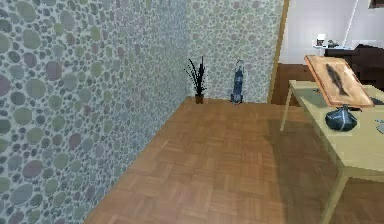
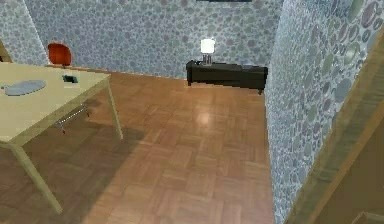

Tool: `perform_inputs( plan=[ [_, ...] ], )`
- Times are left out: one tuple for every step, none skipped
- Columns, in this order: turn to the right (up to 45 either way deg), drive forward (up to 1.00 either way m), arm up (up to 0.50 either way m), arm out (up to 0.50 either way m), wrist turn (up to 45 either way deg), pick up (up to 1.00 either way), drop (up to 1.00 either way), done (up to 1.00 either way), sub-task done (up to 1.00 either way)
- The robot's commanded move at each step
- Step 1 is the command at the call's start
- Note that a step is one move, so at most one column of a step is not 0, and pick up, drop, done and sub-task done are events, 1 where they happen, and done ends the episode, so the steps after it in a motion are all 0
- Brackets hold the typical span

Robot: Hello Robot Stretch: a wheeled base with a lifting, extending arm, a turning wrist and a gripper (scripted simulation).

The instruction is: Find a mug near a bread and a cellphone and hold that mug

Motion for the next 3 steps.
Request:
perform_inputs(
  plan=[
    [24.0,0.0,0.0,0.0,0.0,0.0,0.0,0.0,0.0],
    [0.0,0.1,0.0,0.0,0.0,0.0,0.0,0.0,0.0],
    [45.0,0.0,0.0,0.0,0.0,0.0,0.0,0.0,0.0]
  ],
)
